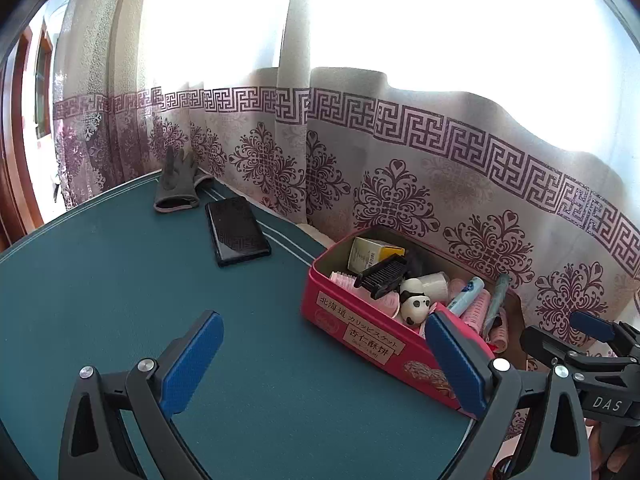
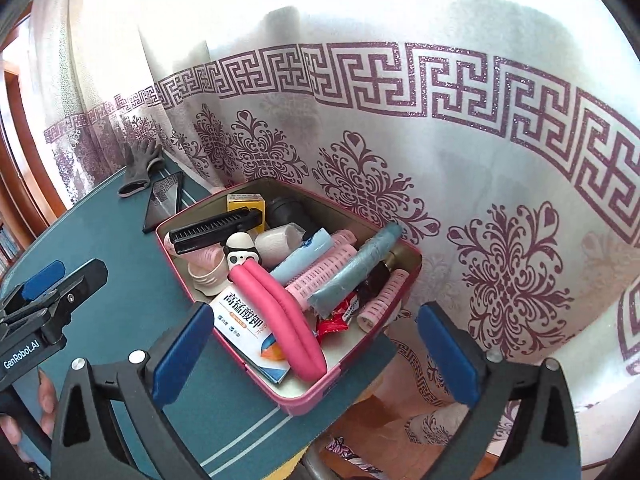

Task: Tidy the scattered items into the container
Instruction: 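Open both tools to release the comb and roller and withdraw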

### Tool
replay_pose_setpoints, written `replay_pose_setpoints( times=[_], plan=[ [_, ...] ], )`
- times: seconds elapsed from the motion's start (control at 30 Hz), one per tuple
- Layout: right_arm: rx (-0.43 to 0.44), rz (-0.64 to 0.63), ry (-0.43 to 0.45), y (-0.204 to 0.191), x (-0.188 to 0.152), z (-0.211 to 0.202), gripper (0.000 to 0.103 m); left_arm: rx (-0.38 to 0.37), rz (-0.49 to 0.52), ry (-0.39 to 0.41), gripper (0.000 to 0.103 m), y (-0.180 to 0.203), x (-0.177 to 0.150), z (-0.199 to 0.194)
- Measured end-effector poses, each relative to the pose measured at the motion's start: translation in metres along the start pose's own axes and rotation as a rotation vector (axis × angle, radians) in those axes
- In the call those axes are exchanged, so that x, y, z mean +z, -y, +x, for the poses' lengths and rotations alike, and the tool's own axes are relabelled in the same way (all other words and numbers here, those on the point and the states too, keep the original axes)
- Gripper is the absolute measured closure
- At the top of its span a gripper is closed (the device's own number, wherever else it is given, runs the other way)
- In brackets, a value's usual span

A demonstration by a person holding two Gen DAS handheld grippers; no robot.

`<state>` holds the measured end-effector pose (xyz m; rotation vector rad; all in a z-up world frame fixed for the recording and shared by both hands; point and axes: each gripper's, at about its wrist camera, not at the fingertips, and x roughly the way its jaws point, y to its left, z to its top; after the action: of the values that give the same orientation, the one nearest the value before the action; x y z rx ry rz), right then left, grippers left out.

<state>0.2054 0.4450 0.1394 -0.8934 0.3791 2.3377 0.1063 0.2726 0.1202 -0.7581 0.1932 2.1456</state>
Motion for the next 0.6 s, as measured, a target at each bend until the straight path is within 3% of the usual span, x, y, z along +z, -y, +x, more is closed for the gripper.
replay_pose_setpoints(
  times=[0.13, 0.3, 0.47, 0.6],
  plan=[
    [-0.056, -0.043, 0.033, -0.005, -0.003, -0.008, 0.001, -0.066, 0.008, -0.012, 0.001, 0.008, -0.002, -0.003],
    [-0.068, -0.023, 0.027, 0.004, -0.006, -0.009, 0.001, -0.097, 0.013, 0.006, 0.001, 0.018, -0.006, -0.008],
    [-0.078, 0.018, 0.03, 0.014, -0.012, -0.008, 0.001, -0.206, 0.024, -0.024, 0.001, 0.02, -0.008, -0.009],
    [-0.025, 0.016, 0.058, 0.006, -0.014, -0.008, 0.001, -0.106, -0.004, -0.046, 0.001, 0.0, -0.012, -0.007]
  ],
)
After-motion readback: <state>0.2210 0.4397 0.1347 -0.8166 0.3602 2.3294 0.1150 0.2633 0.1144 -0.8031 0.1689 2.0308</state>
